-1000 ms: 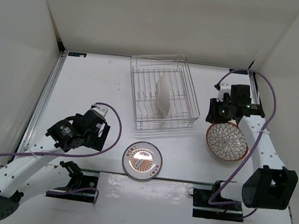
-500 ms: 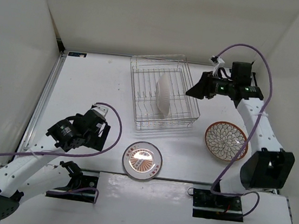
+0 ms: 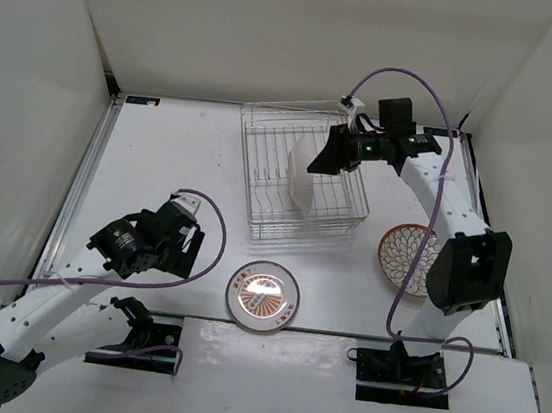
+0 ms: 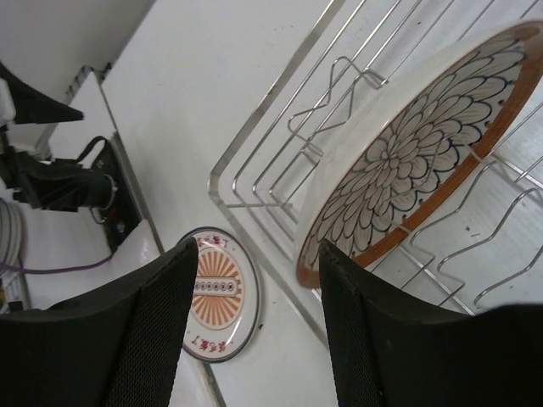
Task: Unload the plates from the dish rack
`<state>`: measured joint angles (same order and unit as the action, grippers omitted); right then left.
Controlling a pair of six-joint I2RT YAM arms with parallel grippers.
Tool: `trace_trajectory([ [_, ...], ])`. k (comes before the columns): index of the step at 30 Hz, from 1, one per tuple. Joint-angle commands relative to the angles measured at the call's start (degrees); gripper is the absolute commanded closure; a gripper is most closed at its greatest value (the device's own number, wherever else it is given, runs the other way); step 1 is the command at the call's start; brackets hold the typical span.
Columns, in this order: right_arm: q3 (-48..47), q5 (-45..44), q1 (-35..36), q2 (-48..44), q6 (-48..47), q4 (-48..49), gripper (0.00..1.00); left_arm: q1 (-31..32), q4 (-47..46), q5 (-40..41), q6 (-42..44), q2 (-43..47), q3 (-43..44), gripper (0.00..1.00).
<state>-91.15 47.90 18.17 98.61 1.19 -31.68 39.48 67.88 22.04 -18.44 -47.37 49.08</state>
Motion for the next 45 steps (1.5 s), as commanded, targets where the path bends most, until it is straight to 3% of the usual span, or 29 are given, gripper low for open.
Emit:
trace_trajectory([
  [1, -4.8, -5.9, 1.8, 4.2, -3.6, -5.0, 0.38, -0.5, -0.5, 0.7, 0.3, 0.4, -0.3, 0.0],
  [8, -9.2, -10.1, 3.9, 10.0, -5.3, -6.7, 0.46, -0.4, -0.4, 0.4, 0.5, 0.0, -0.3, 0.0],
  [11, -11.3, -10.2, 4.3, 11.8, -4.8, -7.1, 0.6, -0.4, -0.4, 0.5, 0.5, 0.4, -0.3, 0.0],
  [15, -13.4, -10.1, 4.9, 12.2, -4.2, -7.1, 0.88, -0.4, -0.5, 0.5, 0.4, 0.6, -0.4, 0.0],
  [17, -14.7, -9.9, 4.9, 11.9, -3.5, -7.1, 0.95, -0.4, -0.4, 0.5, 0.3, 0.5, -0.4, 0.0],
  [21, -16.2, -9.5, 5.3, 10.6, -2.3, -6.8, 1.0, -0.4, -0.5, 0.4, 0.4, 0.5, -0.4, 0.0],
  [35, -19.5, -10.3, 5.1, -0.1, -1.6, -5.8, 1.0, -0.4, -0.2, 0.5, 0.2, 0.5, -0.5, 0.0],
  [45, -16.5, -14.6, 4.8, -9.2, -2.2, -4.7, 1.0, -0.4, 0.0, 1.2, -0.2, 0.7, -0.4, 0.0],
])
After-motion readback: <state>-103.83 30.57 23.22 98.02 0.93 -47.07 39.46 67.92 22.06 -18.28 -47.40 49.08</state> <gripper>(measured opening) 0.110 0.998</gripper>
